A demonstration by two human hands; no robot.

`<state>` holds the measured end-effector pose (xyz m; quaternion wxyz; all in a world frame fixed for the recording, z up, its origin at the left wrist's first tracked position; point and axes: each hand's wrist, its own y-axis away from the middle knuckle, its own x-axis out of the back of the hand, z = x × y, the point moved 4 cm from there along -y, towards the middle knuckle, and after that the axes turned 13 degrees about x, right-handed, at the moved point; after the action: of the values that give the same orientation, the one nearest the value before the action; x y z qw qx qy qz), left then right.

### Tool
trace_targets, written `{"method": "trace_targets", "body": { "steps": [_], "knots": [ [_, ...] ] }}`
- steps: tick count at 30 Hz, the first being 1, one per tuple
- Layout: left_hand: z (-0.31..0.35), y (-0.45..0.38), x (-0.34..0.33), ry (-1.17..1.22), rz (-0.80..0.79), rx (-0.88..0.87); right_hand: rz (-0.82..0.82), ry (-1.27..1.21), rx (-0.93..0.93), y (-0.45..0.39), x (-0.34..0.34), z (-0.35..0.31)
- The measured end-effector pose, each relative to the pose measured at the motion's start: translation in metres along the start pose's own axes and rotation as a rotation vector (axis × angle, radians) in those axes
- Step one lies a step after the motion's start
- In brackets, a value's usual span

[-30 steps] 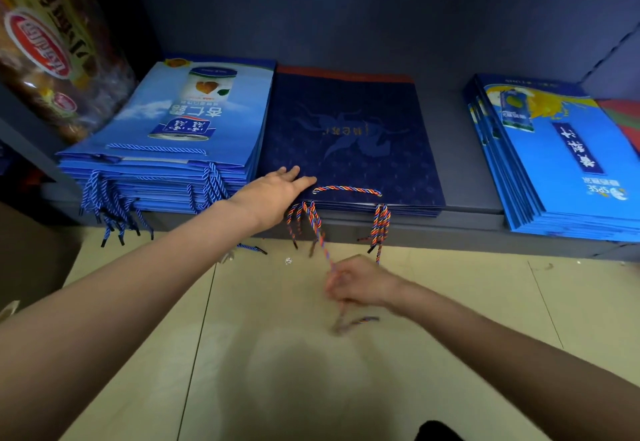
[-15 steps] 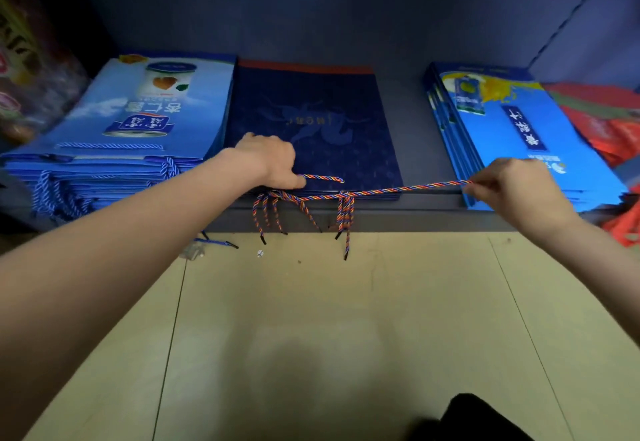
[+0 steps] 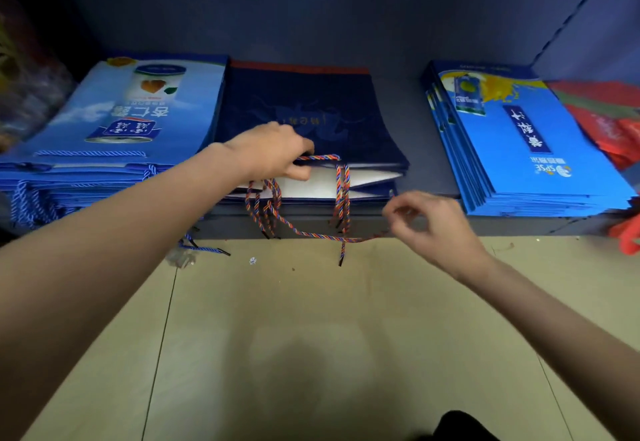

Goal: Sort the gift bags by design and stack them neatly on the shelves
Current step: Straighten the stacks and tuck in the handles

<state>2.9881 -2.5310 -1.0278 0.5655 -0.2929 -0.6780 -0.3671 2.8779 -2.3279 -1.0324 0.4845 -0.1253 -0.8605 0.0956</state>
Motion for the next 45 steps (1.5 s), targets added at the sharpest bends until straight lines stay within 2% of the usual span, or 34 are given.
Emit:
{"method": "trace_targets", "body": {
  "steps": [4,6,8,13,17,21,24,27,30,34,37,45],
  "knots": [
    [-0.008,0.002,0.011,0.124,0.039,0.015,0.053,-0.134,-0.066,-0.018,-0.032,-0.006],
    [-0.009,0.003,0.011,0.152,0.040,0.029,-0.001,-0.176,-0.082,-0.025,-0.045,-0.006],
    [-0.011,0.003,0.011,0.193,0.039,0.045,-0.043,-0.126,-0.073,-0.028,-0.053,-0.004],
    [-0.022,0.002,0.022,0.285,0.106,0.073,0.113,-0.043,-0.008,-0.022,-0.043,0.005],
    [-0.025,0.004,0.028,0.276,0.158,0.082,0.113,-0.002,-0.020,-0.018,-0.041,0.014],
    [-0.014,0.010,0.015,0.111,0.129,0.085,0.346,-0.151,-0.140,-0.039,-0.031,0.018],
    [-0.007,0.020,-0.004,0.190,0.097,0.063,0.421,-0.254,-0.184,-0.057,-0.027,0.014],
    [-0.006,0.025,-0.011,0.127,0.099,0.091,0.409,-0.250,-0.171,-0.058,-0.026,0.011],
    [-0.009,0.013,0.001,0.008,0.203,0.149,0.374,-0.277,-0.202,-0.045,-0.031,0.016],
    [-0.011,0.004,0.006,0.128,0.124,0.101,0.268,-0.179,-0.315,-0.026,-0.052,0.025],
    [-0.008,0.005,0.000,0.121,0.116,0.069,0.294,-0.156,-0.380,-0.030,-0.060,0.025],
    [-0.005,0.004,-0.004,0.099,0.085,0.064,0.236,-0.012,-0.292,-0.035,-0.071,0.021]
  ]
}}
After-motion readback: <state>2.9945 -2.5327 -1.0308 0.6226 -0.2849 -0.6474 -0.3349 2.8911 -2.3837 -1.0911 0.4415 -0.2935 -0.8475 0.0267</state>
